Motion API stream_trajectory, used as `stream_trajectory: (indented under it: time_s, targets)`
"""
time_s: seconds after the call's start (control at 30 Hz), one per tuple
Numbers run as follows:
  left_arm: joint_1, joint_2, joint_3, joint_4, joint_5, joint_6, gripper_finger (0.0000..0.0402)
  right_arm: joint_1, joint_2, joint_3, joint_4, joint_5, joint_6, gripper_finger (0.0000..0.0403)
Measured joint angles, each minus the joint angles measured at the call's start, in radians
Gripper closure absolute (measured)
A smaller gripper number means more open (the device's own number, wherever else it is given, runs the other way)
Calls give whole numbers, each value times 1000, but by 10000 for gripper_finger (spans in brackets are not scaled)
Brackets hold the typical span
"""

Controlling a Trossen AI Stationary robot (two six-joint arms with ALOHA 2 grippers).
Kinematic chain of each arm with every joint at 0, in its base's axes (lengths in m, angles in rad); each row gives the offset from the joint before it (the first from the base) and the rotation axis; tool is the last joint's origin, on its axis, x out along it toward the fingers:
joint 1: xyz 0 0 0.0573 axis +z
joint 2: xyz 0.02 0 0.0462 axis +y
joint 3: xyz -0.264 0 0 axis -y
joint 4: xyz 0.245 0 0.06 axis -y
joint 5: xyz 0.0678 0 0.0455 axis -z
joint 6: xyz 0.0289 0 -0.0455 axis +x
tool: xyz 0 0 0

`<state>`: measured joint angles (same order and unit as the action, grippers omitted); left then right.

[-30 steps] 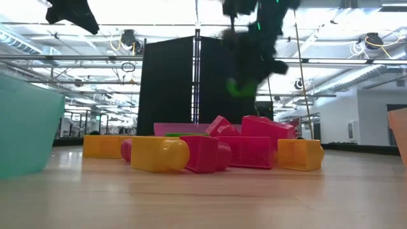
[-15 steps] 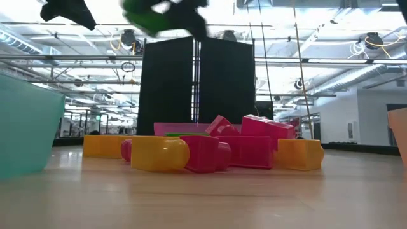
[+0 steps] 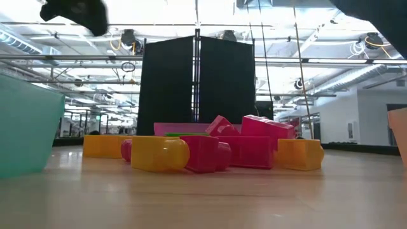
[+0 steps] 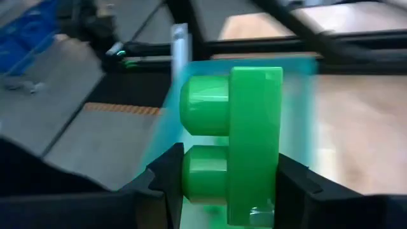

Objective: Sort blocks
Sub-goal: Put the green game piece into the green bin, then put the red game piece into the red bin

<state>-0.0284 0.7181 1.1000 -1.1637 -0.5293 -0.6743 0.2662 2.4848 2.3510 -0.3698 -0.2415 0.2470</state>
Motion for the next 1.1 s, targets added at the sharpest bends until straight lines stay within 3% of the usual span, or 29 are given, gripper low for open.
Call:
stream_trajectory:
  time_s: [0.33, 0.53, 0.67, 0.93, 1.1]
  targets:
    - [0, -1, 0, 1, 0, 0, 343, 55, 68, -11, -26, -27, -9, 250]
    - [0, -1, 0, 1, 0, -1, 343, 57, 64, -10, -29, -28, 8, 110]
    - [0, -1, 0, 2, 0, -1, 343, 49, 57, 5, -33, -33, 47, 67]
    - [0, -1, 0, -2, 0, 0, 343, -20, -105, 6, -210, -116, 69, 82]
    - [0, -3, 0, -6, 0, 0, 343, -56, -211, 7, -637, 95, -37, 95]
